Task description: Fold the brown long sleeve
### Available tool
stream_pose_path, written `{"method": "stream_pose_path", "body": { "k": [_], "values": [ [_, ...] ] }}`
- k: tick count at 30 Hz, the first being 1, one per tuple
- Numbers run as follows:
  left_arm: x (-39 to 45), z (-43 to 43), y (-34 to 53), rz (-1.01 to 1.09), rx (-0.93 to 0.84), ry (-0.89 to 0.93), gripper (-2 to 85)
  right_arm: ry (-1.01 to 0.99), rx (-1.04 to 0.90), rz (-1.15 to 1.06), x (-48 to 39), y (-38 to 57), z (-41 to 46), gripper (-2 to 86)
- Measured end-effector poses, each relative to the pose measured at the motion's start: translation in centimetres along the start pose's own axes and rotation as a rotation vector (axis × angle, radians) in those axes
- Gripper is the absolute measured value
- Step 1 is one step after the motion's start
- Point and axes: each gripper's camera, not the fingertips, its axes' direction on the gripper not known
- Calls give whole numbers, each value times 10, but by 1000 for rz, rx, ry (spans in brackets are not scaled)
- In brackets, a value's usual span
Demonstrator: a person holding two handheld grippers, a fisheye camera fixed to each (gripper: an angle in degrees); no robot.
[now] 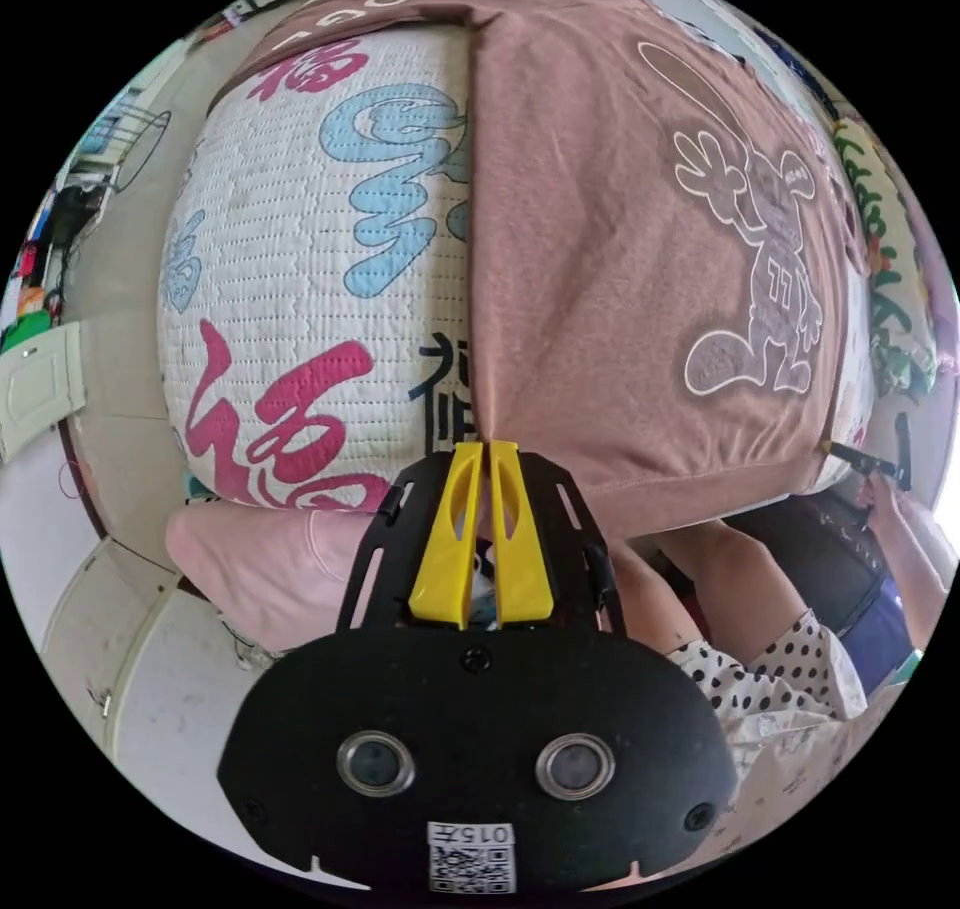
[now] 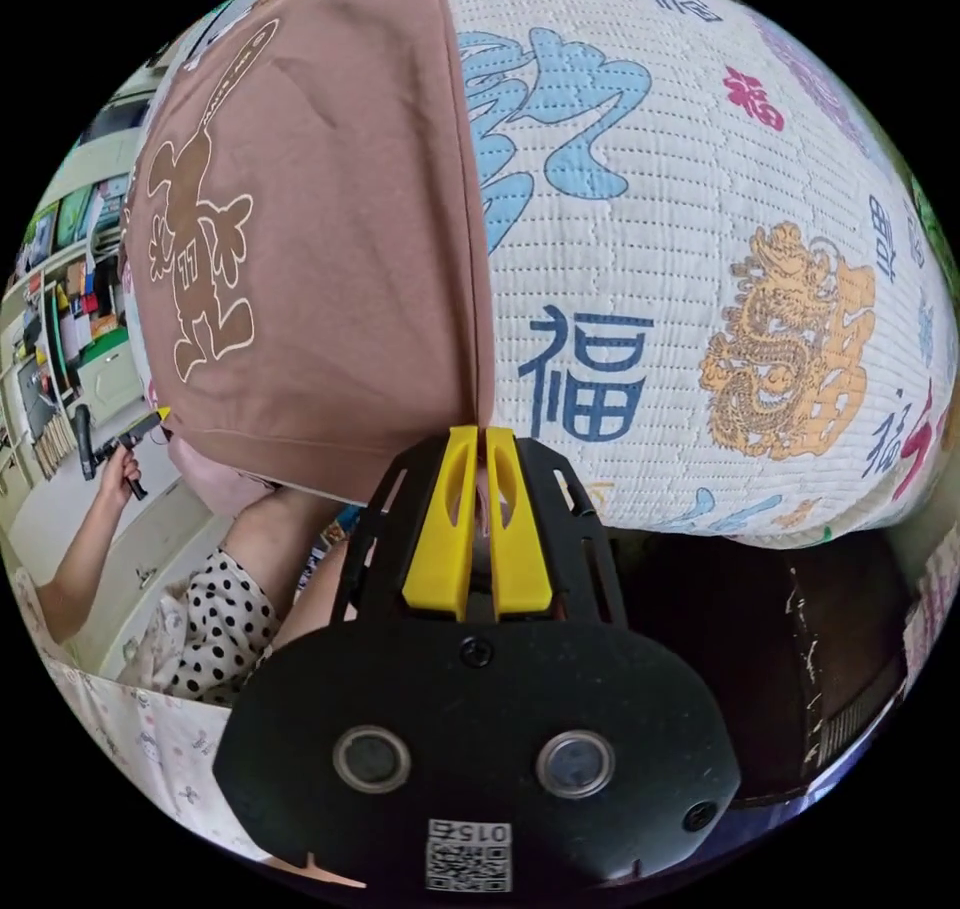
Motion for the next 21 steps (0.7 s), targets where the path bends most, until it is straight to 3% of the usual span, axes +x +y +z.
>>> {"method": "stream_pose_path", "body": {
  "k": [10, 14, 19, 21],
  "values": [
    [86, -2, -21, -137, 4, -193, -2, 338, 63, -99, -87, 33, 35, 3],
    [117, -16, -24, -59, -19, -265, 0, 315, 35, -64, -94, 42, 22, 3],
    [118, -69, -4, 17, 3, -131, 2, 138, -5, -61, -75, 69, -25, 3],
    [126, -79, -6, 47, -29, -127, 2, 186, -30, -125, -85, 76, -18, 3]
  ]
}}
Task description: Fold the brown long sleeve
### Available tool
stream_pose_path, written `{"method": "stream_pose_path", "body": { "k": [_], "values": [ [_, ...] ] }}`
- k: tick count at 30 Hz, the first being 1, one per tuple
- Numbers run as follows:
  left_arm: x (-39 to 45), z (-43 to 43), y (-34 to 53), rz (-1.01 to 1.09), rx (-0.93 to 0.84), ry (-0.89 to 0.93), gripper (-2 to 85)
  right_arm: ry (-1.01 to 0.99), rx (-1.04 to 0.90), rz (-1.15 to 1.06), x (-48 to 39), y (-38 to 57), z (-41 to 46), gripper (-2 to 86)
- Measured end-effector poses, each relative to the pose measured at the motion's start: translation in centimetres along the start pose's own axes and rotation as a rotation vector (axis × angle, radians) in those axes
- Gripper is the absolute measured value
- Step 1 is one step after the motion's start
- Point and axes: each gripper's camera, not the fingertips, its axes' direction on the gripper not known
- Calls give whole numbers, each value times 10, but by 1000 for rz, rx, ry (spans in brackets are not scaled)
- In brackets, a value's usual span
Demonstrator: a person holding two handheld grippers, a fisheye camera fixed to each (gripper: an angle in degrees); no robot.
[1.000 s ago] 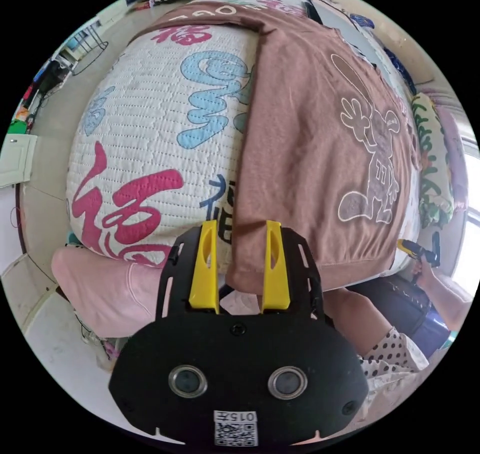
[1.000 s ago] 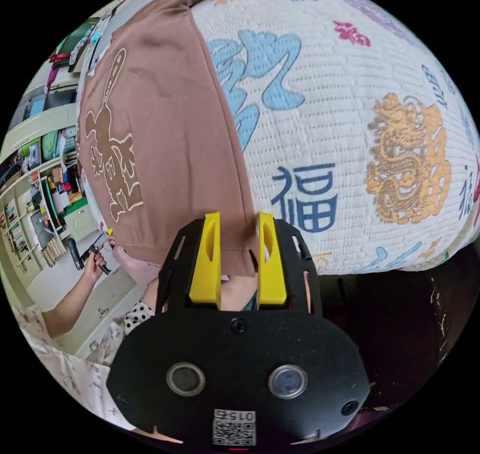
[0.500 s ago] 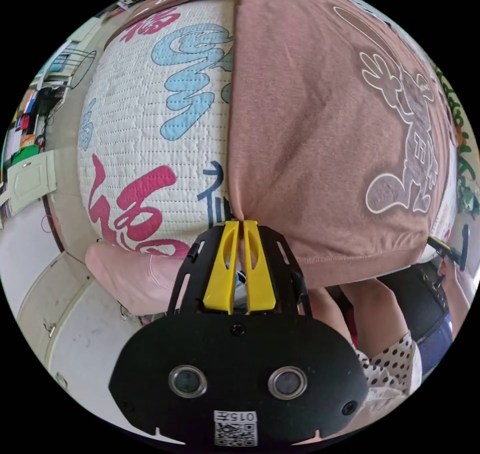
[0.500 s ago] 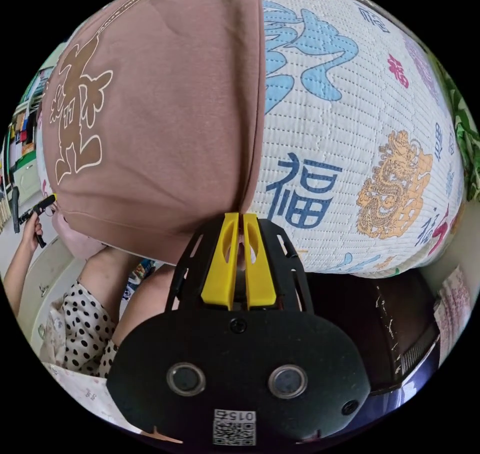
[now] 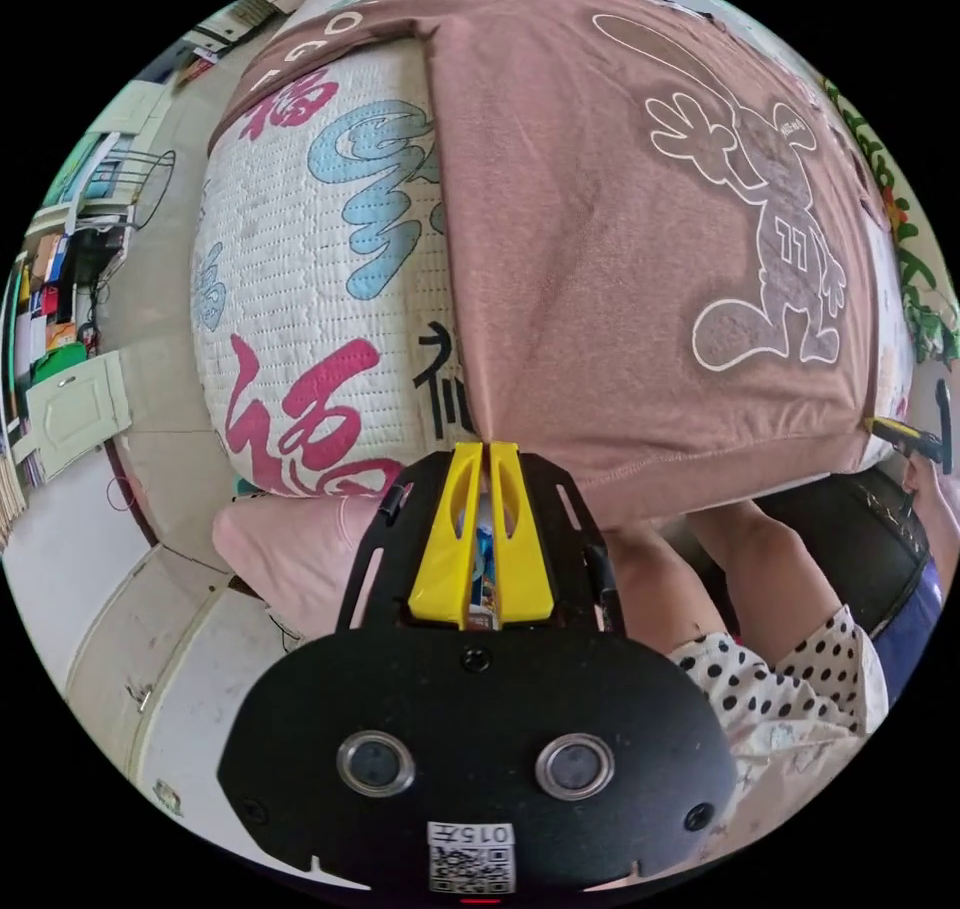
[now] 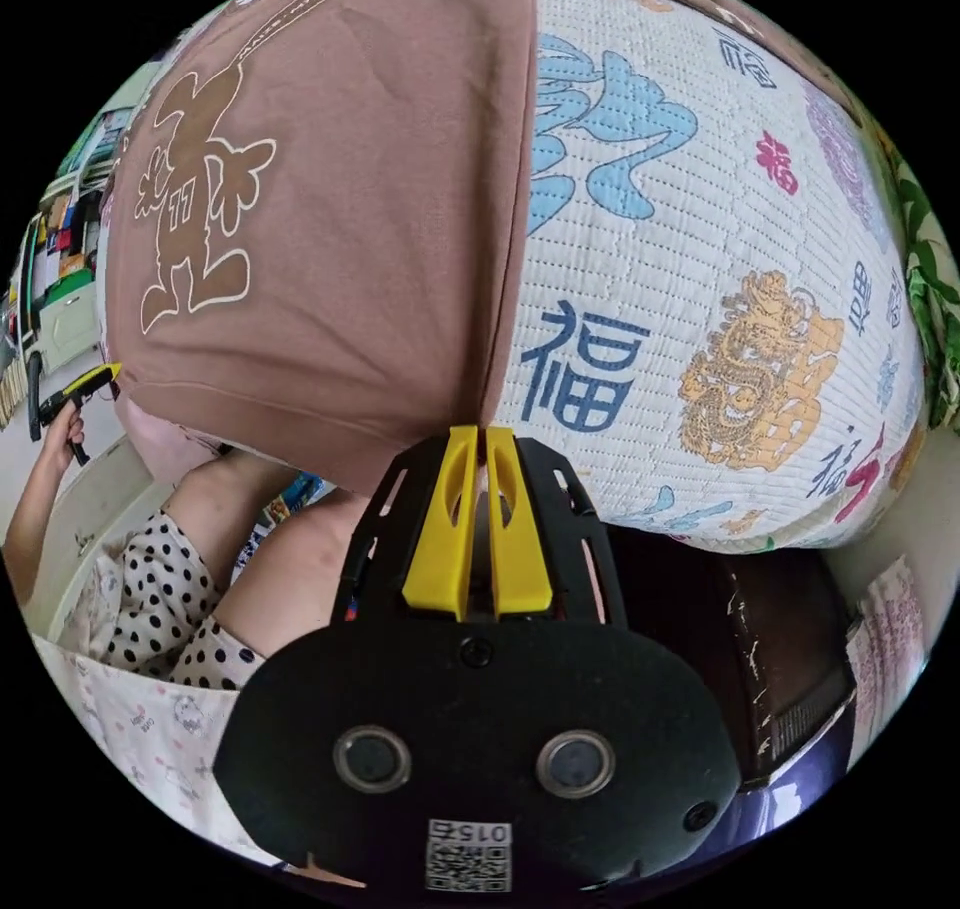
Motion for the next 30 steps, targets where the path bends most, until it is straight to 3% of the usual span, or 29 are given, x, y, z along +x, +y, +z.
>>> {"method": "stream_pose_path", "body": {
  "k": [3, 8, 12, 16, 20, 24, 30],
  "values": [
    [26, 19, -16, 26, -74, -45, 1, 99, -56, 27, -36, -16, 31, 3],
    [59, 14, -22, -166, -70, -115, -2, 290, -44, 79, -89, -10, 41, 3],
    [87, -2, -14, -97, -36, -177, -3, 180, -22, 113, -82, 8, 25, 3],
    [92, -19, -12, 11, -56, -117, -2, 57, -68, 126, -72, 15, 12, 3],
    [97, -33, -14, 53, -94, -75, -1, 59, -102, 116, -84, 22, 2, 2],
    [135, -48, 1, 161, -60, -214, 0, 85, -80, 98, -104, 45, -9, 1],
    [160, -71, 29, 132, 16, -288, 5, 61, -108, 24, -122, 73, -30, 1]
  ]
}}
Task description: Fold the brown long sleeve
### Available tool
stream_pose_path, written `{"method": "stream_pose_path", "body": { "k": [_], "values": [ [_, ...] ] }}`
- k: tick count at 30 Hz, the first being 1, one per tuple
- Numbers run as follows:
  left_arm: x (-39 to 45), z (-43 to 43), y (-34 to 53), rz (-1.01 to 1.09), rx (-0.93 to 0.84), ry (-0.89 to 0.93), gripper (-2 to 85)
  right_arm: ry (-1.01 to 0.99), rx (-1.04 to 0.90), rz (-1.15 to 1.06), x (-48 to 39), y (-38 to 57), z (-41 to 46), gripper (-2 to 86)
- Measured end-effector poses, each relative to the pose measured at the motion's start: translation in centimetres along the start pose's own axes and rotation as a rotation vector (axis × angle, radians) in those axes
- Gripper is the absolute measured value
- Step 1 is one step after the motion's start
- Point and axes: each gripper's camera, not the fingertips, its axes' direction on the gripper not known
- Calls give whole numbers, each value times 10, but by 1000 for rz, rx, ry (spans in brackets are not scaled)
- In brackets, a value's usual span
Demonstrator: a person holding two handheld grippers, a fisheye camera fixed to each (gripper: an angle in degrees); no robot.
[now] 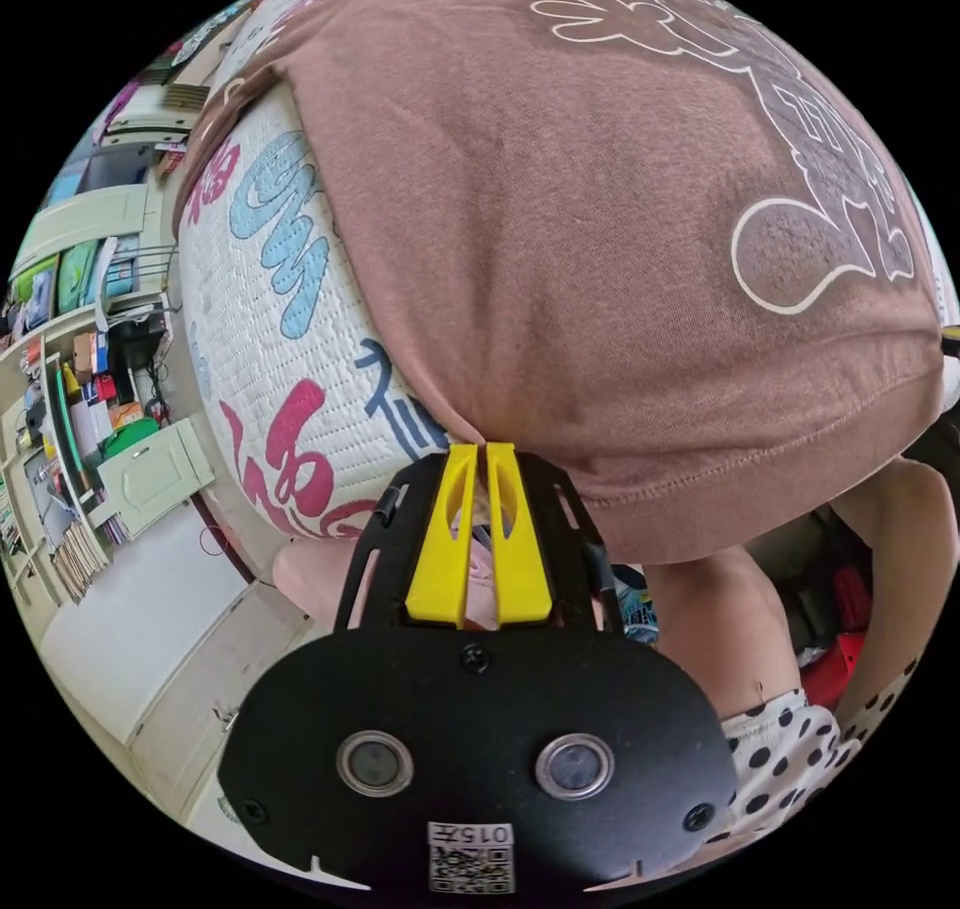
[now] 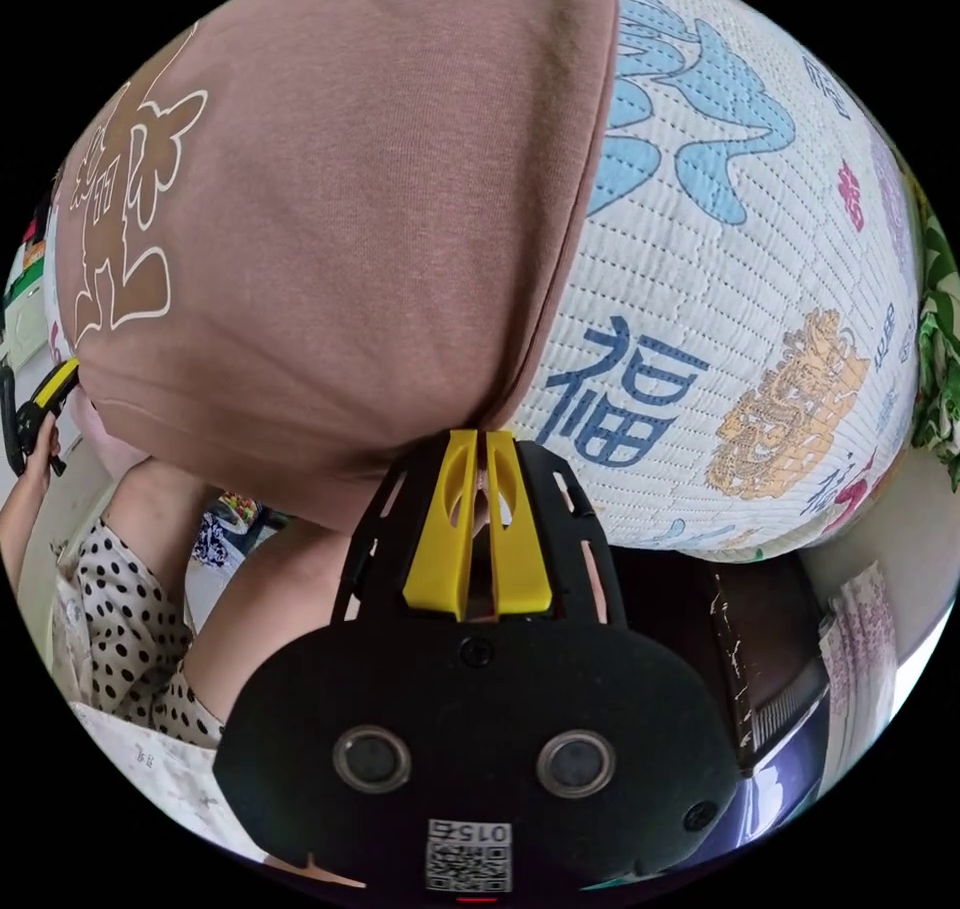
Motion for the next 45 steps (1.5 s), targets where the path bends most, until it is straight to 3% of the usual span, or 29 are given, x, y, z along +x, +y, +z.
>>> {"method": "stream_pose_path", "body": {
  "k": [8, 14, 18, 23, 26, 29, 33, 37, 45],
  "values": [
    [-40, -63, 31, -117, -29, 133, 50, -70, -54, -142, -13, 39, -27, 0],
    [-18, -126, 45, -28, -94, -77, 42, -172, 16, -164, -15, 92, -47, 0],
    [41, -193, -6, 3, 59, -57, 39, -332, 121, -139, 0, 139, -54, 4],
    [170, -288, -89, 250, 307, 102, 46, -414, 234, -135, -7, 192, -63, 21],
    [243, -333, -129, 358, 390, 241, 54, -596, 228, -78, 18, 214, -64, 44],
    [304, -343, -163, 439, 295, 364, 67, -666, 279, -23, 57, 235, -90, 48],
    [358, -320, -174, 499, 183, 325, 67, -706, 513, 123, 157, 252, -161, 76],
    [367, -316, -160, 524, 223, 226, 63, -738, 788, 261, 260, 234, -225, 100],
    [355, -305, -160, 536, 147, 224, 58, -775, 911, 430, 334, 123, -286, 120]
  ]
}}
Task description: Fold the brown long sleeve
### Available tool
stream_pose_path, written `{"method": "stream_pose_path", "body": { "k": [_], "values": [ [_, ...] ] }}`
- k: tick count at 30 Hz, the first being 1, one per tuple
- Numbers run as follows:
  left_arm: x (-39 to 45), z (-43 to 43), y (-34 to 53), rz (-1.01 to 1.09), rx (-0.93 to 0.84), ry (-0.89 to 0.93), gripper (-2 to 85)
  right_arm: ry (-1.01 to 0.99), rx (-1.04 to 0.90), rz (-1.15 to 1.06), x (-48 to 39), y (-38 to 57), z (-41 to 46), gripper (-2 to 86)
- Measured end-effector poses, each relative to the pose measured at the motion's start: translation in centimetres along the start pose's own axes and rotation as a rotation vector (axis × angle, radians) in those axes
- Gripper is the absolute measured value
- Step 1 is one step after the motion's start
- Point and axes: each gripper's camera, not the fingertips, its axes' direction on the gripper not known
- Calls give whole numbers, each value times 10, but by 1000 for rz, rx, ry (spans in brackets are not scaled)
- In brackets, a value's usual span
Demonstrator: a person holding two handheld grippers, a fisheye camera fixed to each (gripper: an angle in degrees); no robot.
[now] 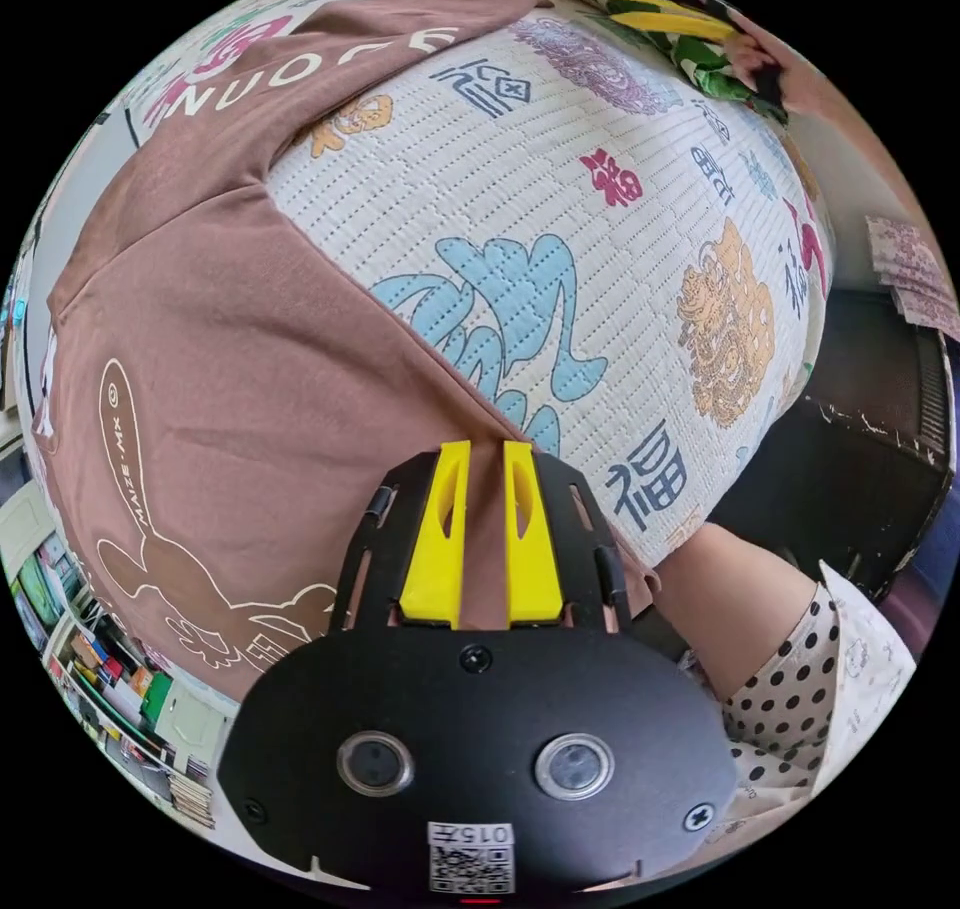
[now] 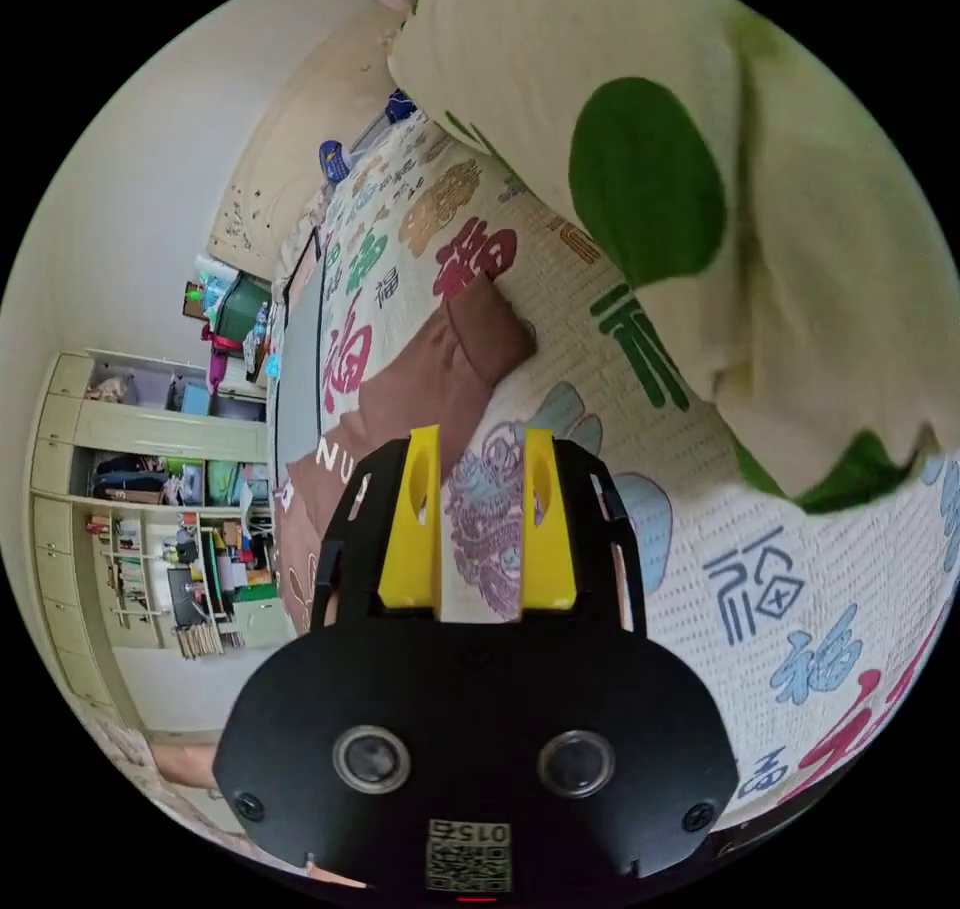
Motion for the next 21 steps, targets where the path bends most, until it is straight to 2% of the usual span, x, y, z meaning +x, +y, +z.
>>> {"method": "stream_pose_path", "body": {
  "k": [5, 7, 11, 14, 16, 17, 19, 21],
  "values": [
    [-6, 6, 29, 16, 61, -15, 58, -62, 81, 251, 22, -12, 54, 97],
    [-13, 11, 41, 11, 72, -11, 58, -5, 115, 335, 28, 3, 70, 47],
    [-25, 19, 64, -2, 110, 5, 62, -37, 162, 347, 22, 47, 76, 17],
    [-66, 15, 105, -177, 254, 258, 65, -63, 216, 116, -26, 83, 58, 10],
    [-112, 7, 157, -332, 442, 512, 87, -110, 196, -152, -94, 128, 49, 7],
    [-124, 5, 170, -375, 478, 553, 103, -130, 189, -224, -114, 144, 47, 7],
    [-170, 0, 222, -514, 598, 715, 149, -208, 128, -509, -191, 227, 50, 6],
    [-201, -6, 262, -576, 728, 814, 168, -265, 76, -663, -234, 302, 65, 6]
  ]
}}
